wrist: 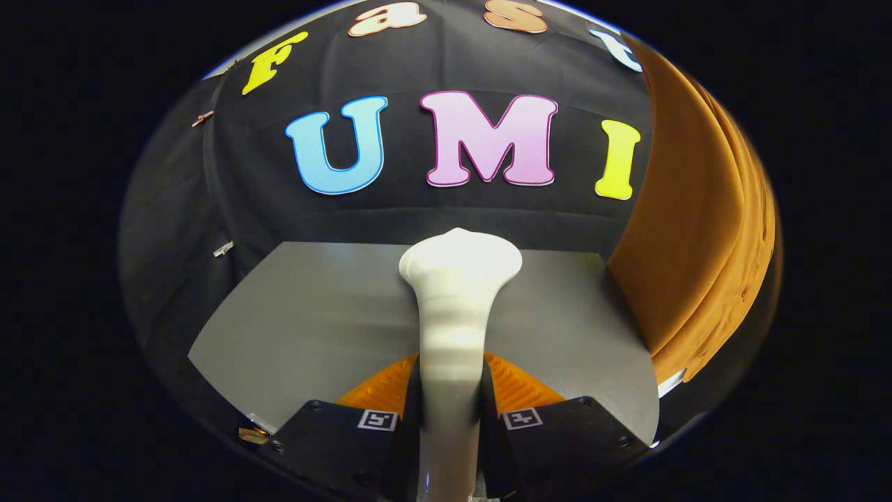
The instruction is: Iron the clothes twice with a garment steamer, once on the left side and once on the right side.
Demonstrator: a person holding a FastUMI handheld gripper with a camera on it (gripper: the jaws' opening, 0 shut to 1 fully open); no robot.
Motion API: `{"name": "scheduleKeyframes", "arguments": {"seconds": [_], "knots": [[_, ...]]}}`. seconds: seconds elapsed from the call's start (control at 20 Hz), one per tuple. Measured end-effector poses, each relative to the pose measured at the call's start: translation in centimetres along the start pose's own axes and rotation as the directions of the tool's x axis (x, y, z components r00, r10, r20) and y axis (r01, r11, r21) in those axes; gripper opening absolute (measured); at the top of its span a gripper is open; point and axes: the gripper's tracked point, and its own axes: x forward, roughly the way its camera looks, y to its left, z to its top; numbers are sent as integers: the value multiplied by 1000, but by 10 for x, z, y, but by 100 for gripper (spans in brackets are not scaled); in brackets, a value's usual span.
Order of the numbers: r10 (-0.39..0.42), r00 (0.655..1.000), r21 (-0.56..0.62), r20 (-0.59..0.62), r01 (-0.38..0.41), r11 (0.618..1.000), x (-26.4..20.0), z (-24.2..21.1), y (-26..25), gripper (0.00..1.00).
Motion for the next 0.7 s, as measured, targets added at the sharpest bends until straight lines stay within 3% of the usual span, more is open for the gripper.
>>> {"name": "scheduleKeyframes", "arguments": {"seconds": [0.35,0.7], "knots": [[1,985,13,175,-3,1000,-70,28,3,39],[-89,940,76,328,67,995,-158,39,-8,39]]}}
